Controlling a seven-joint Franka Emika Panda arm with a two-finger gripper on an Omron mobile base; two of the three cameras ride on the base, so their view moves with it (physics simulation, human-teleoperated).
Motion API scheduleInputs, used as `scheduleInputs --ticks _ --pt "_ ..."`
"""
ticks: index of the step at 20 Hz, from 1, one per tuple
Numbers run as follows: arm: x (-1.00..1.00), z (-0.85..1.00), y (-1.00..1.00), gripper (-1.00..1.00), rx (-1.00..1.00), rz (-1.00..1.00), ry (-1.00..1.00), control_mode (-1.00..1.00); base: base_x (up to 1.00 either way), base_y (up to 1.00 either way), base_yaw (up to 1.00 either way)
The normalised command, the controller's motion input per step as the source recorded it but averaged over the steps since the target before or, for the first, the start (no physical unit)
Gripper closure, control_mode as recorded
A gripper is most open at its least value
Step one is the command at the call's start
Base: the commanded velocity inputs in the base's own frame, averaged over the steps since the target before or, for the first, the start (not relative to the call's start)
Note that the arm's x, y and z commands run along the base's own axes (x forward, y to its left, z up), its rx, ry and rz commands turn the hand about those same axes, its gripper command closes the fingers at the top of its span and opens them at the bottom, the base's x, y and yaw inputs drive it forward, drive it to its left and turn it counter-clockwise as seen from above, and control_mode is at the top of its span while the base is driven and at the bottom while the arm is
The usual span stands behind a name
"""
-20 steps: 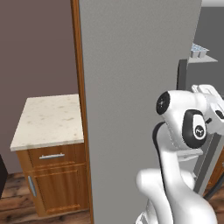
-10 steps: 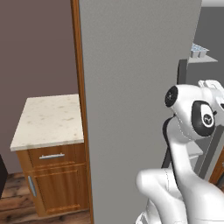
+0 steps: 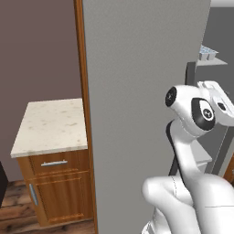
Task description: Open the freezer door, pick up the ice cube tray from the freezer, and place it on the dining counter.
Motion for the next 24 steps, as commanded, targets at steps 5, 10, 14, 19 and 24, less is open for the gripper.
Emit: scheduleInputs --ticks 5,10,14,19,24 --pt "0.30 -0.19 -0.30 -1.00 0.00 -0.01 0.00 -1.00 0.00 0.00 0.00" --pt "0.29 -0.20 -0.36 -1.00 0.00 -0.03 0.00 -1.00 0.00 0.00 0.00" --pt "0.22 -0.20 -0.43 -1.00 0.00 -0.02 0.00 -1.00 0.00 0.00 0.00" --pt "0.09 -0.13 -0.40 -1.00 0.00 -0.01 0.00 -1.00 0.00 0.00 0.00" --pt "0.00 0.00 -0.57 -1.00 0.00 0.00 0.00 -1.00 0.00 0.00 0.00"
